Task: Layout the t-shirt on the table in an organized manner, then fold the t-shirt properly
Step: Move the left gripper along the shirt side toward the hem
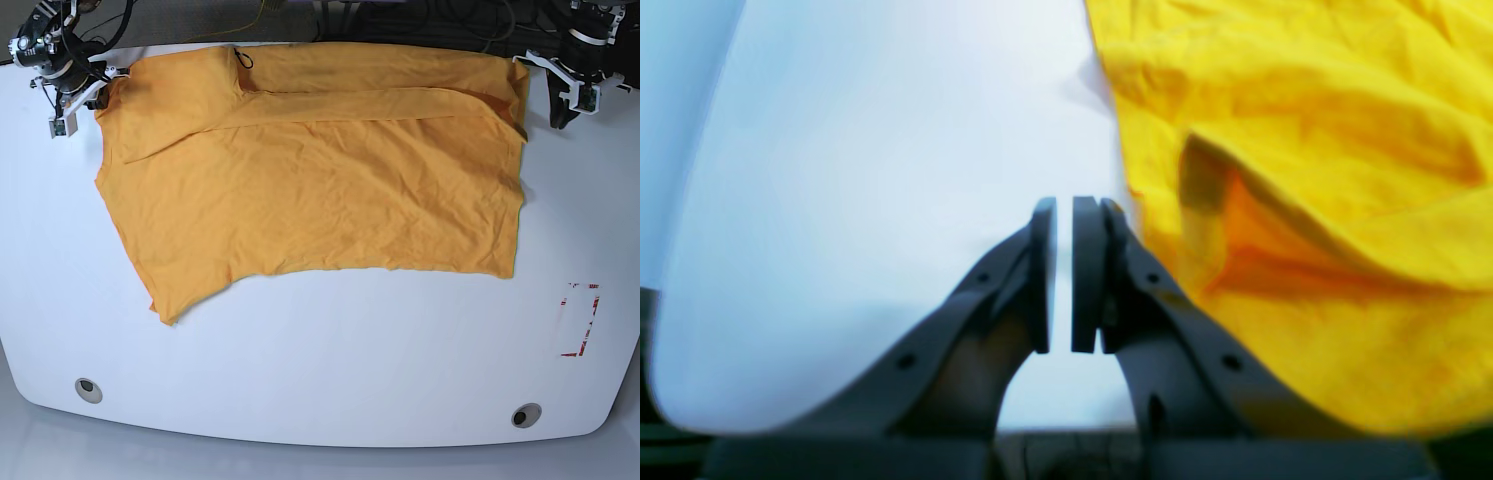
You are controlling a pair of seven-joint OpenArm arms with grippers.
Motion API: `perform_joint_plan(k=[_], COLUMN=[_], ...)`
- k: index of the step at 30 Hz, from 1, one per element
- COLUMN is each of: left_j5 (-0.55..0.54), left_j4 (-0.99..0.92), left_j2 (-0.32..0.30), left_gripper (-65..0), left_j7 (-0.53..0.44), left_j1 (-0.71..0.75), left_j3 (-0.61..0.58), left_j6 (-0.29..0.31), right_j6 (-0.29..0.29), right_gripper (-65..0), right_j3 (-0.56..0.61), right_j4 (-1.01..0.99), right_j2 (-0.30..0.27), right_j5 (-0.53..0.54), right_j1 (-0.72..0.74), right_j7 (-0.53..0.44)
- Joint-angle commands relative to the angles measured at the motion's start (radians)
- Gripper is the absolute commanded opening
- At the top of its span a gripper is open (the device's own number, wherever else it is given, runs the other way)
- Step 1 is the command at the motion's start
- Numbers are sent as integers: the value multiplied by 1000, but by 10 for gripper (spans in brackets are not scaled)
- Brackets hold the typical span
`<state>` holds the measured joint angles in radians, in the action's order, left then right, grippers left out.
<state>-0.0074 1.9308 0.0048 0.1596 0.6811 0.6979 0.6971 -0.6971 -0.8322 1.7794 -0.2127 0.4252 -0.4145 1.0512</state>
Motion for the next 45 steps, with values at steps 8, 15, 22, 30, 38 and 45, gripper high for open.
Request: perform_joint_plan(k=[8, 15, 22, 30, 38, 45], left_j5=[-9, 86, 134, 195, 198, 200], left_j4=[15, 0, -20, -32, -32, -34], left_j2=[2, 2, -6, -29, -47, -76], left_gripper=[-629, -629, -629, -629, -629, -629], left_j7=[-22, -22, -21, 41, 123, 194], left_j1=[58, 44, 38, -11, -140, -257], left_j3=[-143, -218, -263, -292, -237, -185], left_j6=[1, 1, 1, 1, 1, 1], right_j6=[-1, -1, -1, -1, -1, -1], right_gripper=[-650, -650, -650, -650, -650, -650], right_j3=[-8, -8, -8, -8, -8, -9], right_j4=[17, 17, 17, 17, 17, 17], right_j2=[-17, -18, -17, -17, -17, -21], right_j5=[11, 11, 13, 13, 13, 11], right_j1=[-4, -4, -2, -4, -7, -7], right_j7=[-18, -18, -18, -19, -19, -19])
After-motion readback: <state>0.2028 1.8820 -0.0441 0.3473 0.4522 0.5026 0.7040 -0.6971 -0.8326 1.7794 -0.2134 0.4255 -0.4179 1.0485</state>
